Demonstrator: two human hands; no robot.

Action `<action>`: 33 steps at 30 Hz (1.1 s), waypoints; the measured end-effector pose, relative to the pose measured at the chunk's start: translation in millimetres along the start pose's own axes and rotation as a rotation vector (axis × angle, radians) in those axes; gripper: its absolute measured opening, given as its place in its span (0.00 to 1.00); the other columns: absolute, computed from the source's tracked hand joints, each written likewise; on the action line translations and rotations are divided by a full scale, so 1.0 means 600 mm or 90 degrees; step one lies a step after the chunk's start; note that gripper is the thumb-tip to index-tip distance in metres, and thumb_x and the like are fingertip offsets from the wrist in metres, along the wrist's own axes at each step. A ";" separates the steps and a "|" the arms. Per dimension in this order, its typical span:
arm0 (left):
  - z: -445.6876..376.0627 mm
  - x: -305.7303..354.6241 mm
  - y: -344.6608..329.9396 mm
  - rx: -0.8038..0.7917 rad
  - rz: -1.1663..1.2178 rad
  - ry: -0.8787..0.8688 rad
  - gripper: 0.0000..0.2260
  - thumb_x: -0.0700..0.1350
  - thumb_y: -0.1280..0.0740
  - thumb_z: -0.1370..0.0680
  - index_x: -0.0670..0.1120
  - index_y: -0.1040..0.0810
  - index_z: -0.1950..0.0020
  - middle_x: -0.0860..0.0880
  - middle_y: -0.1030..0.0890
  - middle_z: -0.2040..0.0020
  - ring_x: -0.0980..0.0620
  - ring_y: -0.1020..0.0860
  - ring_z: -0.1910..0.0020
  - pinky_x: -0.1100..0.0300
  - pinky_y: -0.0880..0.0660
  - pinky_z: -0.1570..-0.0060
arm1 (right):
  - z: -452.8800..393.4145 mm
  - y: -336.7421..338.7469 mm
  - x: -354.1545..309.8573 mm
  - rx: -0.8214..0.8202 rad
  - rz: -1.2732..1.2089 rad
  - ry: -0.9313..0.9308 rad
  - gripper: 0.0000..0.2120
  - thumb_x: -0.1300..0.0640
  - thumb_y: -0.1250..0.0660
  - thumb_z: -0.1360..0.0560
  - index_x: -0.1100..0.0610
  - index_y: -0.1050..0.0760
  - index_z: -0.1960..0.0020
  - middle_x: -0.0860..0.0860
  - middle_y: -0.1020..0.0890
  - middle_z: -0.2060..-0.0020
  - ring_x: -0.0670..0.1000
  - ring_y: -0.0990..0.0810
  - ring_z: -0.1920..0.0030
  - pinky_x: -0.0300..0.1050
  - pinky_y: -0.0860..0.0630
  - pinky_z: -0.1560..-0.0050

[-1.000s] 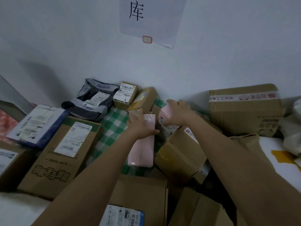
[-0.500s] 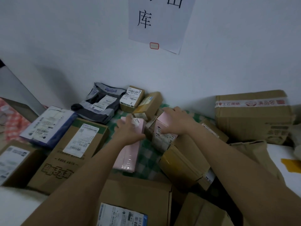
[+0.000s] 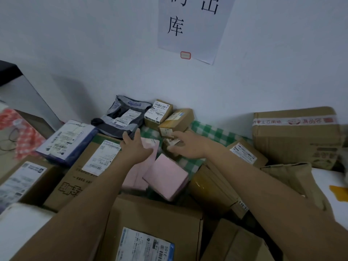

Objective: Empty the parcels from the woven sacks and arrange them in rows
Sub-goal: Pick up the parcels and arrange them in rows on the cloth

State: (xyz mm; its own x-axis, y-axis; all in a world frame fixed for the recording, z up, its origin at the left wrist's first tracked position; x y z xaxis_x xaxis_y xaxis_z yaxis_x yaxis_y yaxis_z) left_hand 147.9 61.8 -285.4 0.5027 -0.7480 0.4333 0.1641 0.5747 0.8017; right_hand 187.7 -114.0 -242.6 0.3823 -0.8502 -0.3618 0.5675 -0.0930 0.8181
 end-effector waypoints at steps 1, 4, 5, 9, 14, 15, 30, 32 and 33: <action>-0.001 0.002 0.002 0.003 -0.008 -0.008 0.38 0.53 0.36 0.22 0.51 0.57 0.21 0.41 0.61 0.23 0.36 0.55 0.25 0.41 0.46 0.30 | -0.002 0.005 0.011 0.017 0.002 -0.017 0.29 0.41 0.42 0.21 0.49 0.42 0.24 0.55 0.32 0.29 0.55 0.30 0.33 0.54 0.30 0.34; -0.010 0.018 0.007 0.000 -0.020 -0.043 0.34 0.52 0.38 0.21 0.50 0.54 0.22 0.40 0.57 0.23 0.36 0.53 0.25 0.42 0.45 0.30 | -0.014 0.016 0.047 0.020 -0.001 -0.076 0.20 0.51 0.42 0.18 0.53 0.35 0.27 0.54 0.28 0.33 0.53 0.27 0.37 0.48 0.28 0.38; -0.015 0.025 0.008 -0.003 -0.025 -0.056 0.33 0.53 0.38 0.21 0.50 0.53 0.22 0.40 0.55 0.23 0.37 0.52 0.25 0.42 0.45 0.30 | -0.019 0.020 0.056 0.017 0.006 -0.086 0.20 0.52 0.41 0.19 0.54 0.34 0.28 0.54 0.27 0.33 0.53 0.27 0.37 0.46 0.29 0.40; -0.044 0.054 0.010 -0.024 -0.049 -0.100 0.31 0.54 0.39 0.21 0.50 0.49 0.23 0.41 0.52 0.23 0.38 0.54 0.25 0.42 0.46 0.29 | -0.044 0.036 0.078 0.030 0.037 -0.101 0.20 0.53 0.38 0.20 0.54 0.33 0.29 0.53 0.26 0.35 0.53 0.27 0.39 0.42 0.32 0.47; -0.095 0.100 0.002 -0.040 -0.088 -0.149 0.28 0.56 0.38 0.22 0.49 0.41 0.25 0.41 0.43 0.26 0.39 0.47 0.26 0.43 0.44 0.31 | -0.100 0.041 0.105 -0.013 0.087 -0.141 0.24 0.50 0.35 0.22 0.55 0.34 0.29 0.55 0.27 0.34 0.55 0.27 0.37 0.46 0.30 0.42; -0.102 0.109 0.001 -0.038 -0.085 -0.162 0.27 0.56 0.38 0.22 0.50 0.40 0.26 0.41 0.41 0.27 0.39 0.46 0.27 0.43 0.43 0.32 | -0.105 0.041 0.109 -0.027 0.095 -0.152 0.27 0.49 0.34 0.23 0.55 0.35 0.27 0.55 0.29 0.32 0.55 0.29 0.35 0.47 0.31 0.39; -0.192 0.140 -0.070 -0.010 -0.218 -0.221 0.34 0.67 0.37 0.28 0.48 0.39 0.31 0.40 0.34 0.34 0.38 0.32 0.34 0.43 0.38 0.35 | -0.170 -0.009 0.174 -0.146 -0.069 -0.313 0.35 0.44 0.31 0.26 0.57 0.40 0.26 0.57 0.34 0.28 0.58 0.33 0.31 0.53 0.32 0.36; -0.190 0.138 -0.073 -0.001 -0.200 -0.232 0.33 0.66 0.35 0.28 0.49 0.38 0.32 0.41 0.34 0.37 0.38 0.31 0.37 0.45 0.35 0.38 | -0.169 -0.012 0.180 -0.165 -0.052 -0.319 0.35 0.44 0.32 0.25 0.58 0.41 0.25 0.57 0.34 0.29 0.59 0.32 0.31 0.52 0.31 0.37; -0.189 0.138 -0.074 0.001 -0.185 -0.236 0.32 0.66 0.35 0.29 0.49 0.37 0.33 0.42 0.34 0.38 0.39 0.31 0.38 0.46 0.33 0.40 | -0.167 -0.012 0.182 -0.171 -0.036 -0.319 0.34 0.44 0.33 0.24 0.58 0.40 0.25 0.57 0.33 0.29 0.59 0.32 0.31 0.52 0.31 0.37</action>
State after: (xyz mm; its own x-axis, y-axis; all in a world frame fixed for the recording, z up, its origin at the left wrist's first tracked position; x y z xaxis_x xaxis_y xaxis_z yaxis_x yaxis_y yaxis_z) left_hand 278.7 12.0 -331.5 0.0989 -0.9459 0.3089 0.2512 0.3241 0.9121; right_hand 298.3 -154.5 -332.8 -0.0092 -0.9957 -0.0921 0.7677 -0.0661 0.6374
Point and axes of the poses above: each hand's wrist, its own z-axis away from the middle knuckle, its own y-axis out of the back of the hand, x = y × z, the point moved 4 cm from there along -z, towards the middle knuckle
